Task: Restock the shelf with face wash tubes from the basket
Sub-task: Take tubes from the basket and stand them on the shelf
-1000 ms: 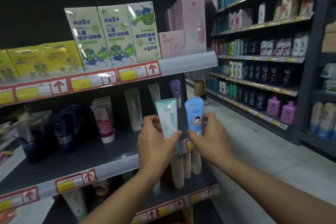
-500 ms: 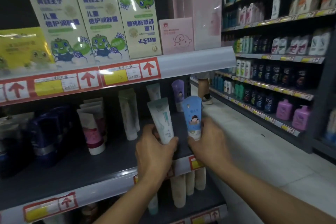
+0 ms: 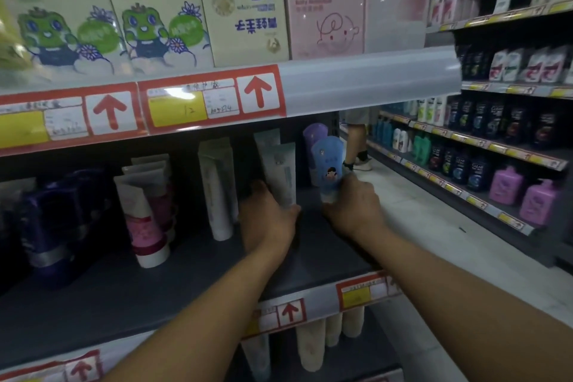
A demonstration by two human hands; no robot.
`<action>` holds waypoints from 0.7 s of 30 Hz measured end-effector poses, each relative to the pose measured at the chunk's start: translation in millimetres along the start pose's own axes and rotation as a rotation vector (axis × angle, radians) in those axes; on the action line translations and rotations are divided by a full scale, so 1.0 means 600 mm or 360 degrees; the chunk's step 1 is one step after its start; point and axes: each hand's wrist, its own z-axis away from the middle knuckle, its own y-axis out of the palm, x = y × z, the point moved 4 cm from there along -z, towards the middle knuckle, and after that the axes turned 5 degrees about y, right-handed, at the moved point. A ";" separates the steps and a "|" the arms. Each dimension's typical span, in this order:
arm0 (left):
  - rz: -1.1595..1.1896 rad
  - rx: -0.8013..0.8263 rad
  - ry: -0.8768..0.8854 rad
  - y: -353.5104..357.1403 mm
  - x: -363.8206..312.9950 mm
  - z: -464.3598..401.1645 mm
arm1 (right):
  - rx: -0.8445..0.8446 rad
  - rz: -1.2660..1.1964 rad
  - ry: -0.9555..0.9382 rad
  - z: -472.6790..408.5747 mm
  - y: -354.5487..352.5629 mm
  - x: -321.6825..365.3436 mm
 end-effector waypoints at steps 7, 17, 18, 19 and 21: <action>0.0013 -0.0043 -0.0117 0.046 0.014 -0.066 | 0.0020 0.0035 0.0040 -0.073 0.040 0.004; 0.0089 -0.0091 -0.0118 0.073 0.032 -0.083 | 0.0055 0.0058 0.0054 -0.107 0.060 -0.008; 0.0079 -0.0087 -0.0124 0.073 0.034 -0.083 | 0.0056 0.0063 0.0045 -0.107 0.061 -0.009; 0.0076 -0.0088 -0.0134 0.073 0.034 -0.083 | 0.0053 0.0067 0.0035 -0.107 0.062 -0.010; 0.0081 -0.0091 -0.0164 0.073 0.035 -0.084 | 0.0044 0.0049 0.0033 -0.109 0.063 -0.011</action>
